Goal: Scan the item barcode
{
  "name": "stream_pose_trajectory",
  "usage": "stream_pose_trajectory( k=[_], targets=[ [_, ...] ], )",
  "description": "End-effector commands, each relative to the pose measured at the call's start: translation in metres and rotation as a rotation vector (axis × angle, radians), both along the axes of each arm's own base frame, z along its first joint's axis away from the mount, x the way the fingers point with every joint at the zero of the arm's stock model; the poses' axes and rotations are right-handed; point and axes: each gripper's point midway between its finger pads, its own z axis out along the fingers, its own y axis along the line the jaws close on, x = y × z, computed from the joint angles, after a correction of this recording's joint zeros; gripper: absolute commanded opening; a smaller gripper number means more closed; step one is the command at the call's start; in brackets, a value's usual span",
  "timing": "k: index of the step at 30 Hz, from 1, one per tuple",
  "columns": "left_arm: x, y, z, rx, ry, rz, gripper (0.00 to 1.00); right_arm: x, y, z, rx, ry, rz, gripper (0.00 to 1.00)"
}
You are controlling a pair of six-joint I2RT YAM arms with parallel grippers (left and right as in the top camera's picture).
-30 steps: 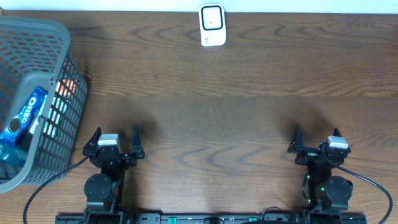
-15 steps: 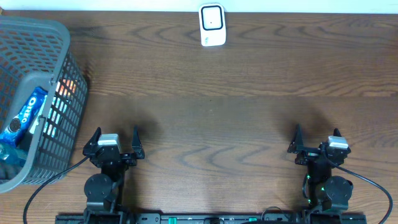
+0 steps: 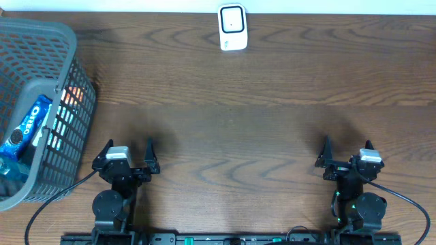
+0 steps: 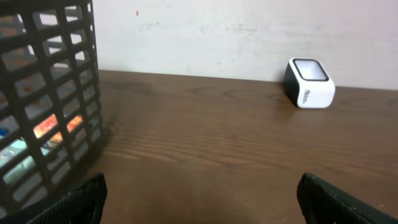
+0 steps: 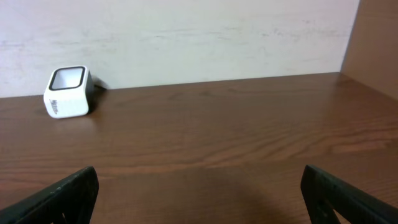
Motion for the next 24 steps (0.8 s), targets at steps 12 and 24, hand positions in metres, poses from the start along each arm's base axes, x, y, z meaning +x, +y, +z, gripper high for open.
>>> stream_pose_trajectory(
  k=[12, 24],
  targets=[
    [0.000, -0.002, -0.018, -0.139, 0.076, 0.008, 0.98, -0.001, -0.004, 0.000, -0.013, 0.000, -0.019, 0.99],
    [0.004, -0.006, 0.102, -0.140, 0.130, -0.006, 0.98, -0.001, -0.004, 0.000, -0.013, 0.000, -0.019, 0.99]
  ],
)
